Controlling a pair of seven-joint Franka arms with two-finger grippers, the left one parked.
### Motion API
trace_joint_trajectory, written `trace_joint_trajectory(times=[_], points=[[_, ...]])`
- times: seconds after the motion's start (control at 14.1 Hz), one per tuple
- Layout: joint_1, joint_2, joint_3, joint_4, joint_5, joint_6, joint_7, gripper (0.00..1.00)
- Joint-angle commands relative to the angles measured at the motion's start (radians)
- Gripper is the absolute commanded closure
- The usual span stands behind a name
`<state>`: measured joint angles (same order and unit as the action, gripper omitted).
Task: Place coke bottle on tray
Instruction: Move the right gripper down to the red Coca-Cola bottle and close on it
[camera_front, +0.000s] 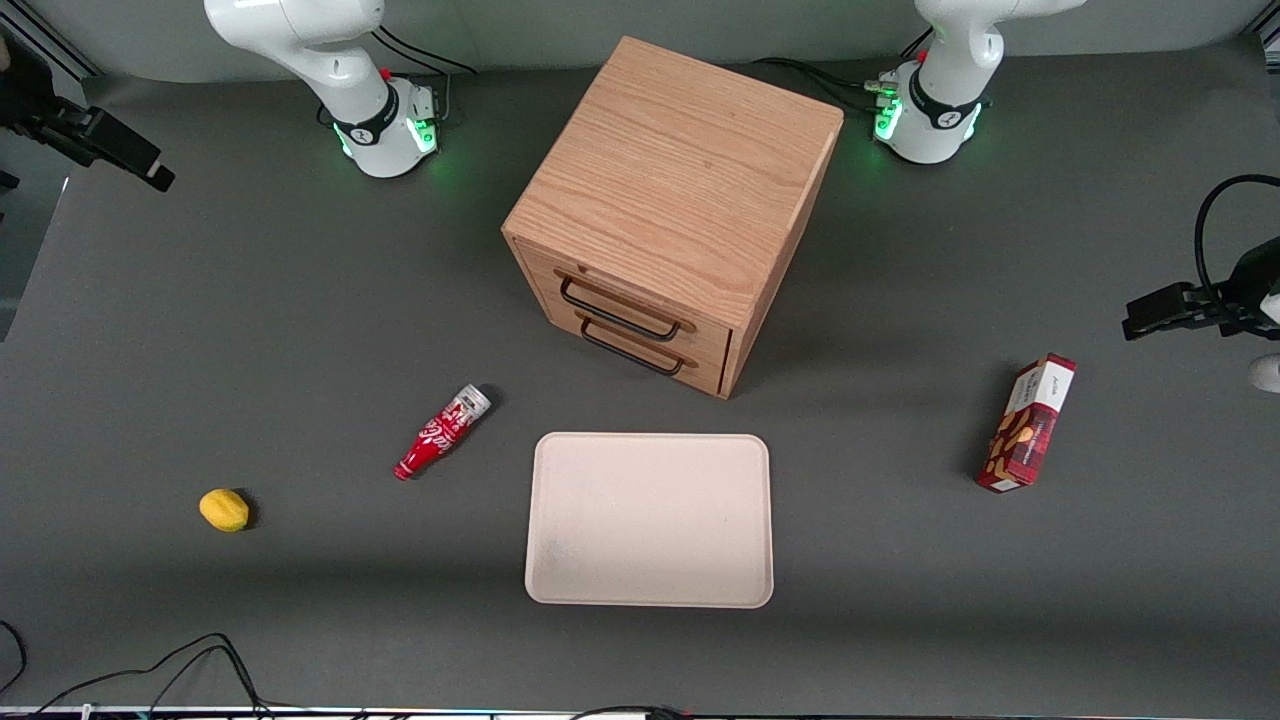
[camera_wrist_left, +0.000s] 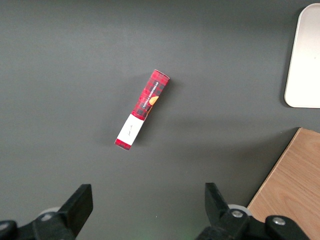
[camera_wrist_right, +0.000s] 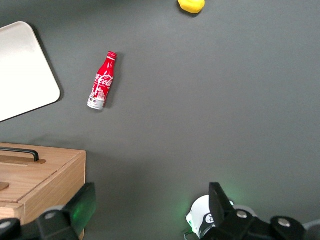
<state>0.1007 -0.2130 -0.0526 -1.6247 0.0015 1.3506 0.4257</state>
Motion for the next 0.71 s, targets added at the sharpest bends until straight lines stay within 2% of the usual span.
trace_joint_trajectory(times=[0.0,0.28,0.42,0.64], points=[[-0.036,0.004,0.019,0.005,0.025,0.005,-0.006,0.00],[-0.047,0.014,0.023,0.020,0.022,-0.002,-0.034,0.00],[-0.047,0.020,0.039,0.023,0.023,-0.002,-0.132,0.00],[-0.047,0.159,0.134,0.106,0.026,0.042,0.014,0.00]])
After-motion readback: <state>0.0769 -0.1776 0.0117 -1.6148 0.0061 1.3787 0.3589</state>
